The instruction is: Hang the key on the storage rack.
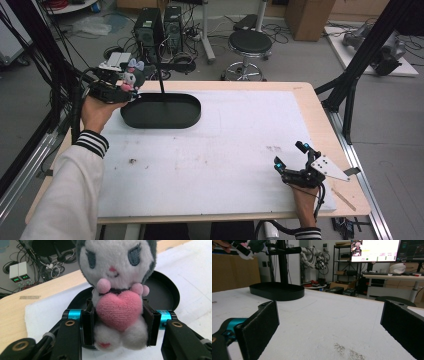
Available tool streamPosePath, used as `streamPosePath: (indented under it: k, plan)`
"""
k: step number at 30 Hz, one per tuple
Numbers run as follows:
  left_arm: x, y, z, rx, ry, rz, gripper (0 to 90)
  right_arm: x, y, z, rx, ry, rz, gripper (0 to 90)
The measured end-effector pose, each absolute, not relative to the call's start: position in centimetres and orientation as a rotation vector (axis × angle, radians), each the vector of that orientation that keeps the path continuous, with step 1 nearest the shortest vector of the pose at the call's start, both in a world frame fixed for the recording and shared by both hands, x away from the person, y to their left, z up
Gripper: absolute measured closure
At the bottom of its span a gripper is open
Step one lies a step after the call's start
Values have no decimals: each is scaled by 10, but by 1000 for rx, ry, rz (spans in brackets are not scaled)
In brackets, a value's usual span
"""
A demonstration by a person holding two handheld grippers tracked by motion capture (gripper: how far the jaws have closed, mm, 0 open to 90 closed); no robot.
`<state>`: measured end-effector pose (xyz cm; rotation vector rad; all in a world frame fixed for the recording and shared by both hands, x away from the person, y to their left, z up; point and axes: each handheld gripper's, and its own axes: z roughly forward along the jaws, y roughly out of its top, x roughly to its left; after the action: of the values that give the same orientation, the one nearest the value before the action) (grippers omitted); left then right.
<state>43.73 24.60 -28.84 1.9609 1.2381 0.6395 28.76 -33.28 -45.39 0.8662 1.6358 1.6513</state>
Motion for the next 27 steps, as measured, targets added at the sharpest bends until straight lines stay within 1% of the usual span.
streamPosePath:
  k: [20,27]
  plan:
    - [451,245,-296,1889,1263,656,549,288,-333,-454,869,1635,1655,9]
    - [455,246,-300,1860,1296,660,549,287,-333,-454,868,1636,1653,9]
